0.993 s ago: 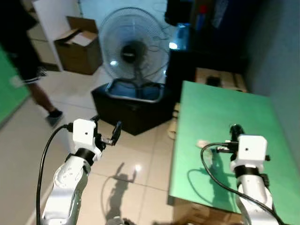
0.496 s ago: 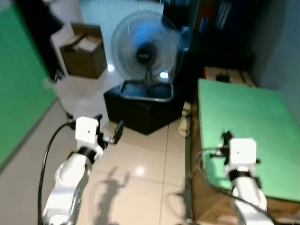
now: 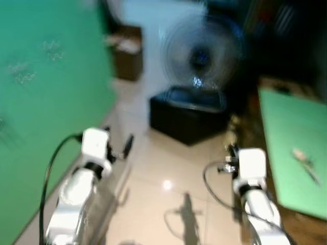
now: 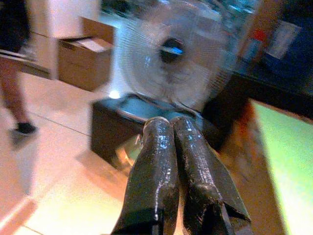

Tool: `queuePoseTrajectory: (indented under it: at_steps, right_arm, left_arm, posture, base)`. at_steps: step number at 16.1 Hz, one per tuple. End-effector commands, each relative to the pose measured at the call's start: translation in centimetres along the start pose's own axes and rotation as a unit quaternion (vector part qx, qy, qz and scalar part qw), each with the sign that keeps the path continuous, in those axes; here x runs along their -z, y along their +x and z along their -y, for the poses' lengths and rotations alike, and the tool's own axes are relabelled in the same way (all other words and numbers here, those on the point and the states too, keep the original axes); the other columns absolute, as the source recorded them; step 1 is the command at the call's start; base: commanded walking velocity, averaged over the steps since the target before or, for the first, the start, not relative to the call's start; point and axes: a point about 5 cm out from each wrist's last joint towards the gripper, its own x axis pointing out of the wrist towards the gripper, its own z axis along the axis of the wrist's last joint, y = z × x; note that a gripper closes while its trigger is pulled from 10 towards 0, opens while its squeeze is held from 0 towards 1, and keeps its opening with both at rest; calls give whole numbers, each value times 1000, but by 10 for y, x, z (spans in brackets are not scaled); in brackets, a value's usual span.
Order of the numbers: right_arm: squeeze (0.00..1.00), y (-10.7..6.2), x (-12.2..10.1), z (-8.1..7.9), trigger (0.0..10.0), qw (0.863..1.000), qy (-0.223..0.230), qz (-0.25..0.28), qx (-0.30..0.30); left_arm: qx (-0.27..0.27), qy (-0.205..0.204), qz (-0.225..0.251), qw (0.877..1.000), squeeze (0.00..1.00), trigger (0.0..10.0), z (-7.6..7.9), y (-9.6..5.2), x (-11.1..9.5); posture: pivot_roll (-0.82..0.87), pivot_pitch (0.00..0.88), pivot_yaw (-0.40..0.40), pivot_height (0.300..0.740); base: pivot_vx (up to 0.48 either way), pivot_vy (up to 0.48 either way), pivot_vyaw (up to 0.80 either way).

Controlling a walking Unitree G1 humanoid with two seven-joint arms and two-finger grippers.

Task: Hang keys on a hook

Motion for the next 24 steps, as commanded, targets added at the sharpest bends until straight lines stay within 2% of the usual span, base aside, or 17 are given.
queuePoseTrajectory:
  at_steps: [1,3,4,5,6,8,13,18,24]
  right_arm:
    - [0,2,1,9,10000,1000,12,2,15]
    - [0,-1,2,5,10000,1000,24,10,-9]
    - [0,-4,4,-8,10000,997,40,13,-69]
    - [0,-3,7,-10,10000,996,46,7,-80]
    - [0,-2,14,-8,10000,996,33,-1,-82]
    - [0,-1,10,-6,10000,996,29,6,-79]
    - [0,-1,12,-8,10000,996,21,7,-88]
    - [0,4,13,-11,10000,995,12,5,-98]
    - [0,5,14,-16,10000,993,4,2,-114]
  left_arm:
    - [-11,-28,-4,1000,0,10000,0,-1,3]
    - [-4,-41,-10,999,0,10000,2,-3,8]
    - [36,-33,-34,998,0,10000,9,-5,20]
    - [45,-36,-45,997,0,10000,10,-6,26]
    - [62,-34,-52,996,0,10000,12,-7,30]
    - [72,-16,-42,996,0,10000,17,-5,24]
    - [78,-1,-30,996,0,10000,22,-2,20]
    - [56,1,-33,998,0,10000,30,-3,24]
    - [7,-12,-47,999,0,10000,25,-3,23]
  posture:
    - [-31,0,-8,722]
    - [-30,0,-7,722]
    - [-33,0,6,722]
    - [-33,0,6,722]
    - [-34,0,5,722]
    - [-31,0,6,722]
    - [-29,0,7,722]
    - [-16,0,-2,722]
    - [1,0,-21,722]
  base:
    - [0,0,694]
    - [0,0,688]
    - [0,0,688]
    - [0,0,700]
    - [0,0,700]
    - [0,0,694]
    - [0,0,699]
    - [0,-474,704]
    - [0,-455,701]
